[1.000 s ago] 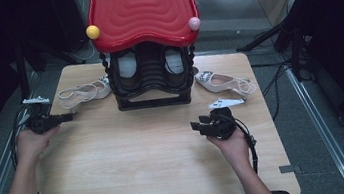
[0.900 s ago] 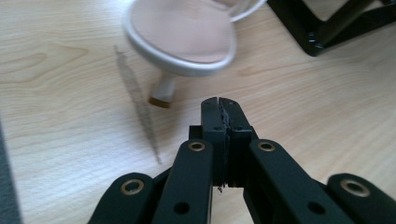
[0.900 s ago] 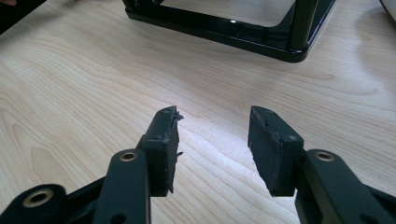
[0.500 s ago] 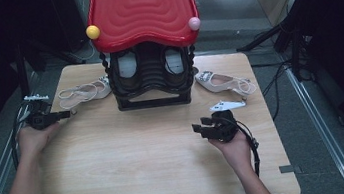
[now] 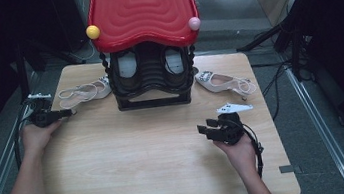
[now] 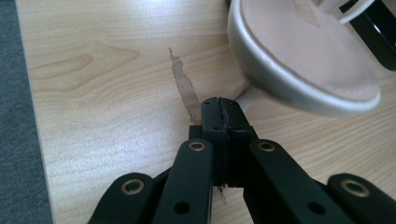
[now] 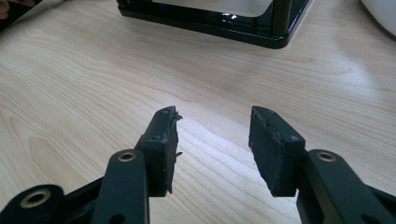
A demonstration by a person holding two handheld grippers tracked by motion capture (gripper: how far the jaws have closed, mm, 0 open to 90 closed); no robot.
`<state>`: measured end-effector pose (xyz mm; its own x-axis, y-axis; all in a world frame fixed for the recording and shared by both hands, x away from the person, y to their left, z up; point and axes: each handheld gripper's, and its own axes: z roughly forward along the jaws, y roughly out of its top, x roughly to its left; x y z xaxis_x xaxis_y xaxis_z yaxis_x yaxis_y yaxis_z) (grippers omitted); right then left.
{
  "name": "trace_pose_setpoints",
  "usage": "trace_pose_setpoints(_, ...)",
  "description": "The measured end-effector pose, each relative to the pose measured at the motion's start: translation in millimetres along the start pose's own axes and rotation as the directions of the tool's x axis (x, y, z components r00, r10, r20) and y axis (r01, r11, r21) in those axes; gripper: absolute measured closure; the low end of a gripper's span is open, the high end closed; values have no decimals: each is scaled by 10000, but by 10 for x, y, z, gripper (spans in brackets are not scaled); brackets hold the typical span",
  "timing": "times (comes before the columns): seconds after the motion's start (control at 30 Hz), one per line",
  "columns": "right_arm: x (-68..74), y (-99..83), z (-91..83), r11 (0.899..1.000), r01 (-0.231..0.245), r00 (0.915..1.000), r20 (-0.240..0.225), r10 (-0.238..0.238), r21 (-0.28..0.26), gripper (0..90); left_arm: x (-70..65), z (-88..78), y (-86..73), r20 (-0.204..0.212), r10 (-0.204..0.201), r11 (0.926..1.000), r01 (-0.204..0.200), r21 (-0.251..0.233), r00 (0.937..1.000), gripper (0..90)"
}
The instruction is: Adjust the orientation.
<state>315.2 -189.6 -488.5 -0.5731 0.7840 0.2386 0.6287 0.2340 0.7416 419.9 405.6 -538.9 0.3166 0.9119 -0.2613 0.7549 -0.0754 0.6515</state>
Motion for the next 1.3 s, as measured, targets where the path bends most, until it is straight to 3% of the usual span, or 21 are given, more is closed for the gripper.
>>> trace_pose_setpoints(0.33,-16,-8,-10,10000,-18,10000,9,18,-61,531,-51,17,34,154,-67,9997,63,257,9999,900)
trace_pose_setpoints(0.47,-13,-8,-10,10000,-48,10000,7,48,-43,529,-58,12,34,443,-567,9978,550,378,9974,900)
trace_pose_setpoints(0.63,-13,-8,-7,10000,-79,10000,28,80,-23,525,-144,4,39,447,-331,9979,305,576,9985,900)
trace_pose_setpoints(0.77,-13,-11,-4,10000,-85,10000,-11,85,23,524,-191,-1,58,528,-480,9973,449,584,9975,900)
trace_pose_setpoints(1.03,-8,-15,16,10000,-94,9999,-48,94,-15,516,-324,5,76,626,-686,9926,619,1043,9957,897)
trace_pose_setpoints(1.3,1,-23,34,10000,-47,10000,-20,47,42,510,-583,89,88,803,-263,9913,156,1309,9964,882)
